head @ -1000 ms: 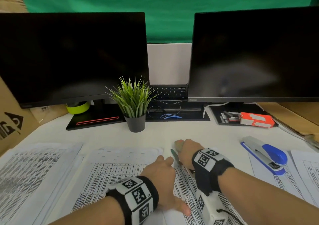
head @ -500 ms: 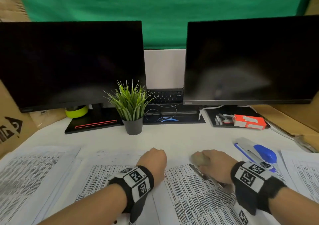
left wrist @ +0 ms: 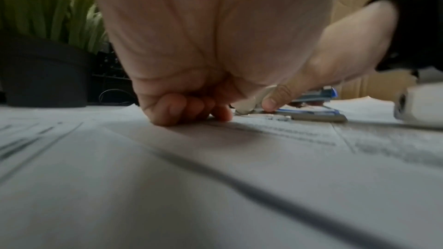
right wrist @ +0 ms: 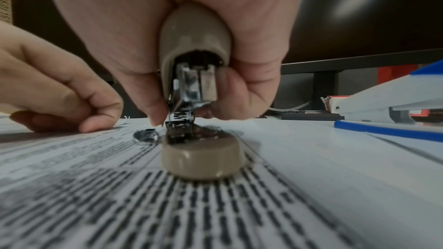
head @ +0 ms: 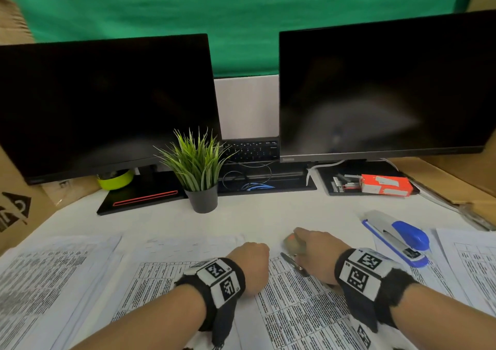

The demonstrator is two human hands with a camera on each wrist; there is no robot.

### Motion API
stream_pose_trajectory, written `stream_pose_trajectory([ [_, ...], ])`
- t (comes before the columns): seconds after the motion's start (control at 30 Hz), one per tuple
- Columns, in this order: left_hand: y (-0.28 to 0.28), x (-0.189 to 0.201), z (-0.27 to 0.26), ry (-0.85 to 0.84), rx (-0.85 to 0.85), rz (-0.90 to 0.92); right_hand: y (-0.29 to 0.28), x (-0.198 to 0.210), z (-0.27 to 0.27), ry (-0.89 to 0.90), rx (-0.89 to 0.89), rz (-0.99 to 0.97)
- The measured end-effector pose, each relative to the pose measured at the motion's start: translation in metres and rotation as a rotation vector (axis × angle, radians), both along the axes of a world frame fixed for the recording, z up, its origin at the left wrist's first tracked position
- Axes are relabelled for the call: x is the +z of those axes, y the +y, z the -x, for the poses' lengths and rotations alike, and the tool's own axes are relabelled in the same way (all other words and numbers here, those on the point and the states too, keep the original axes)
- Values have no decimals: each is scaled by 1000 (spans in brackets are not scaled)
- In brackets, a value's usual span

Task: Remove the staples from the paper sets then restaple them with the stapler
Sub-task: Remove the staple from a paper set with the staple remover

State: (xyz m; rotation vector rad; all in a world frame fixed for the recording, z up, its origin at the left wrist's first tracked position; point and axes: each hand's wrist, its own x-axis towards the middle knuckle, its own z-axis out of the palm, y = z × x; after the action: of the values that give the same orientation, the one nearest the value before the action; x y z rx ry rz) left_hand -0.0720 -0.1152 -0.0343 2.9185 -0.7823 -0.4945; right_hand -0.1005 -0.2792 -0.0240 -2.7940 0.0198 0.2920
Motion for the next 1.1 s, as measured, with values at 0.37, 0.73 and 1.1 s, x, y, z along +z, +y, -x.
stream_pose_trajectory([
  [0.37, 14, -2, -14, 65, -48, 161, 5, -4, -7, -7, 6, 27],
  [0.73, 12, 0, -14, 94, -22, 123, 24, -3, -33, 26, -41, 43],
  [1.1, 14, -4, 11, 128, -10, 11, 21, -3, -38, 15, -2, 77],
])
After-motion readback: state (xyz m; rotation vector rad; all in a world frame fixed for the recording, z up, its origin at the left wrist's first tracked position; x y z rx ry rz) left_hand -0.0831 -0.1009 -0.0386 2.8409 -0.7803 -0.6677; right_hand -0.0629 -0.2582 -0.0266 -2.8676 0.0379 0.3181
